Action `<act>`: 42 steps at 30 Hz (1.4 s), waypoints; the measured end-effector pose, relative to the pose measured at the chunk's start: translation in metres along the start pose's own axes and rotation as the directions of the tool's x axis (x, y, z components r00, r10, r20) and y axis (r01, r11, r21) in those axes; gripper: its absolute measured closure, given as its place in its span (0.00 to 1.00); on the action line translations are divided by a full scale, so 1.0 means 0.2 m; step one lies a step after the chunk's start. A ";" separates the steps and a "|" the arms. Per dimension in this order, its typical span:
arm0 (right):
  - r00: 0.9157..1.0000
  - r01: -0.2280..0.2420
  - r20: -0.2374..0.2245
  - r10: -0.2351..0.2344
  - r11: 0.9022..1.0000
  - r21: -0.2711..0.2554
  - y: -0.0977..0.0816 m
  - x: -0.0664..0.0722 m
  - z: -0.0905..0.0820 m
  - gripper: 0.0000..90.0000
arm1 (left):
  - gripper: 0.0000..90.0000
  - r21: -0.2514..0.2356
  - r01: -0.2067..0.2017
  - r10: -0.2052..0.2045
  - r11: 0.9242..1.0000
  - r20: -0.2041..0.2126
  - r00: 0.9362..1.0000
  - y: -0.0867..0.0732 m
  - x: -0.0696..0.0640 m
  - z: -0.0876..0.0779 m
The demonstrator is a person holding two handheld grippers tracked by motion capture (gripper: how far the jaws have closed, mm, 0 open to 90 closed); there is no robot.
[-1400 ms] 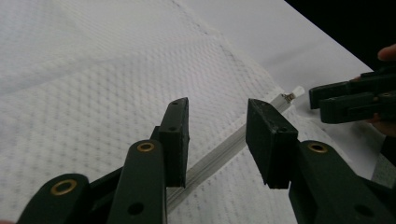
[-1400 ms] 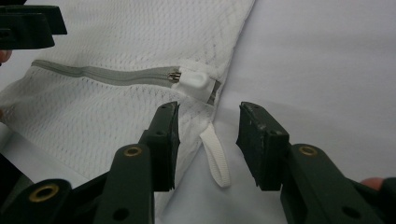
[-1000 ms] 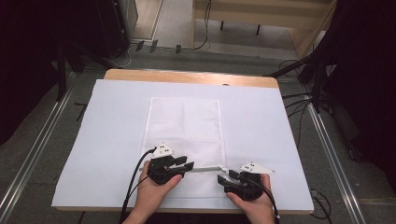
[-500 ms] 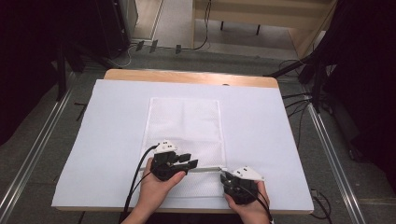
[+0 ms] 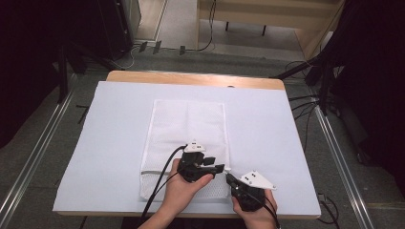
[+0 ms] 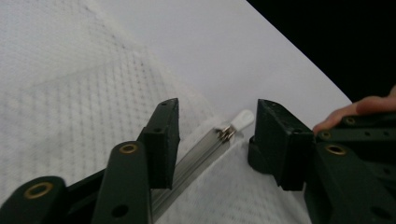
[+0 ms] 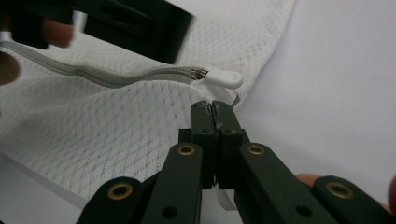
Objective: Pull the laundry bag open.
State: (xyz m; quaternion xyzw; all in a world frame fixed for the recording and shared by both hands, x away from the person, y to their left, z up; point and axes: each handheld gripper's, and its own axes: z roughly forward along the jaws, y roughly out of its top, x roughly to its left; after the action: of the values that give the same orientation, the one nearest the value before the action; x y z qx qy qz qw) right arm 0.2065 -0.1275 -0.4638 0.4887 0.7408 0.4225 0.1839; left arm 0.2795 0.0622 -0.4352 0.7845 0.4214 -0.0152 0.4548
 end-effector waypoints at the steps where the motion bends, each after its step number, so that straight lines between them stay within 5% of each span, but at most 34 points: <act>1: 1.000 0.006 -0.003 -0.006 1.000 -0.007 0.00 0.00 0.00 1.00 | 0.54 0.001 0.009 -0.009 1.000 -0.006 1.000 0.01 -0.01 0.01; 6: 1.000 0.022 -0.008 -0.023 0.999 -0.024 0.00 0.02 -0.01 1.00 | 0.39 0.044 0.016 -0.013 0.999 -0.080 0.997 0.03 -0.05 0.08; 9: 0.999 0.035 -0.007 -0.035 0.999 -0.027 0.01 0.03 -0.02 1.00 | 0.39 0.068 0.013 -0.007 0.998 -0.089 0.996 0.03 -0.06 0.10; 15: 0.999 0.049 -0.007 -0.049 0.998 -0.026 0.00 0.03 -0.01 1.00 | 0.62 0.080 0.016 -0.013 0.997 -0.038 0.999 0.05 -0.03 0.08; 23: 0.999 0.051 -0.002 -0.052 0.998 -0.036 0.01 0.02 -0.02 1.00 | 0.77 0.069 0.039 -0.041 0.997 0.028 0.999 0.06 0.03 0.01; 27: 0.998 0.060 -0.007 -0.060 0.998 -0.033 0.01 0.03 -0.02 1.00 | 0.70 0.057 0.053 -0.054 0.997 0.020 0.998 0.07 0.02 0.02; 28: 0.998 0.064 -0.012 -0.064 0.997 -0.032 0.01 0.05 -0.01 1.00 | 0.58 0.063 0.045 -0.045 0.997 -0.005 0.999 0.07 0.00 0.04; 32: 0.997 0.077 -0.015 -0.078 0.996 -0.041 0.01 0.05 -0.02 1.00 | 0.52 0.131 -0.002 0.010 0.991 -0.059 0.998 0.07 -0.05 0.11; 38: 0.996 0.078 -0.028 -0.079 0.996 -0.038 0.01 0.05 -0.02 1.00 | 0.87 0.122 -0.046 0.050 0.991 -0.022 0.999 0.07 -0.04 0.08; 42: 0.997 0.072 -0.022 -0.073 0.997 -0.039 0.01 0.04 -0.02 1.00 | 0.91 0.086 -0.029 0.029 0.996 0.009 1.000 0.08 -0.02 0.03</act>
State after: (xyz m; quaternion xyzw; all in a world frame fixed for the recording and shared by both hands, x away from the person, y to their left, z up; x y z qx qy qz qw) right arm 0.2008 -0.1213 -0.4580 0.4531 0.7520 0.4352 0.1997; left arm 0.2893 0.0516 -0.4253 0.8092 0.4071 -0.0298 0.4226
